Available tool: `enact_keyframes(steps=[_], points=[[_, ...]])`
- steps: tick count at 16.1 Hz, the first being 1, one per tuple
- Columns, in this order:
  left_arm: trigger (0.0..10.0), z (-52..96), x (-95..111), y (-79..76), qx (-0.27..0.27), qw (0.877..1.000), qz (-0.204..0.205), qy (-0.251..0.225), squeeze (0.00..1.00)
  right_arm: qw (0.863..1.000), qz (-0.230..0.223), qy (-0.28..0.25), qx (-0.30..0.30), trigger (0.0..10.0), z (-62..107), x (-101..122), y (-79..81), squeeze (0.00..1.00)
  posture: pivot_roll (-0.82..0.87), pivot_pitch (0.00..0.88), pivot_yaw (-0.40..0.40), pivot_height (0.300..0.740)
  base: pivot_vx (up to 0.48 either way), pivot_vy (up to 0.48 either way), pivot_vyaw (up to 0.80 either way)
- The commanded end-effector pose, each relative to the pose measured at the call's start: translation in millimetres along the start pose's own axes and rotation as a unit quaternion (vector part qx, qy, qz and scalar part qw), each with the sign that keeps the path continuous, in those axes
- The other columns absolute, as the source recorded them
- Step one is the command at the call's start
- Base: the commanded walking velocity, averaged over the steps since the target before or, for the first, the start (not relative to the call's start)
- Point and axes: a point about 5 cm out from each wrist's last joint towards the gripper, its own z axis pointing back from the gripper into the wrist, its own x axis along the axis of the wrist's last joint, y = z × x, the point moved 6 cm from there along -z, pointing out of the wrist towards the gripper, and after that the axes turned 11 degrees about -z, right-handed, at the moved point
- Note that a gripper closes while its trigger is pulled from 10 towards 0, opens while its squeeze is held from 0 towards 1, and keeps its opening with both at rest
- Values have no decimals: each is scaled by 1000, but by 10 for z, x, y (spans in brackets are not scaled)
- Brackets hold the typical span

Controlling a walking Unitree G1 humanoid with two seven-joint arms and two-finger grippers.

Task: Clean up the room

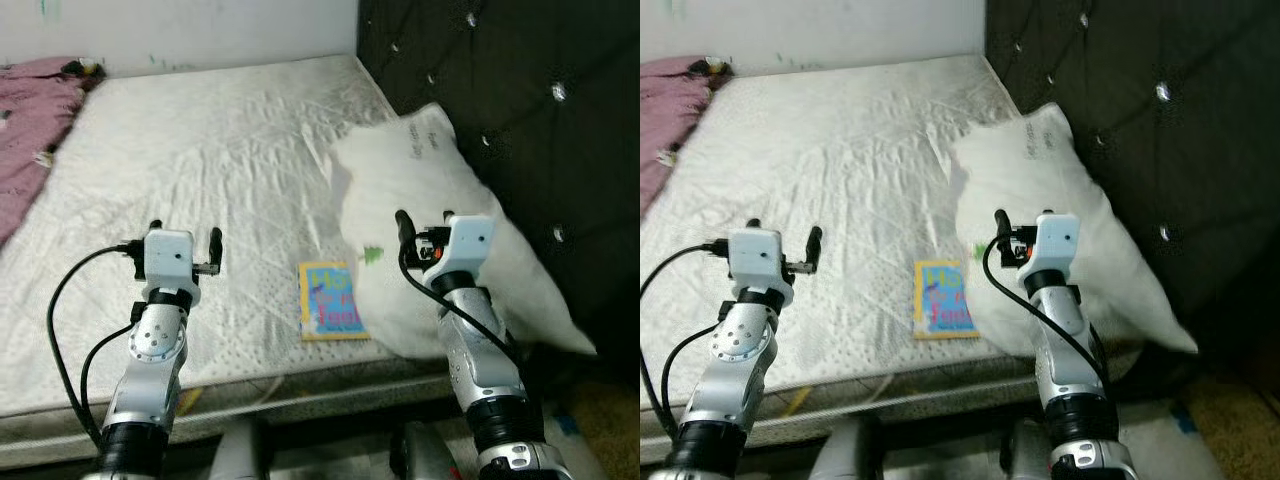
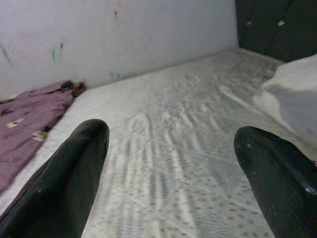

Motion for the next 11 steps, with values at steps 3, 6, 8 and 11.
enact_keyframes(steps=[3, 6, 8, 11], points=[[10000, 3, 91, -35, 14, 999, -24, -31, 0, 1000, -6, -20, 0, 10000, -57, 81, 67, 0, 18, 0, 83, 735, 0, 0, 0], [10000, 174, 100, -66, 28, 999, -19, -37, 0, 999, -8, -30, -7, 10000, -21, 125, 46, 0, 20, 0, 69, 740, 0, 0, 0], [10000, 340, -23, -40, 43, 999, -13, -13, 0, 999, -1, -22, -23, 10000, 61, 69, -54, 0, 29, 0, 59, 740, 0, 0, 0], [10000, 466, -78, -80, 30, 999, -42, -3, 0, 999, -2, -2, -51, 10000, 223, -67, -205, 0, 30, 0, 66, 740, 0, 0, 0]])
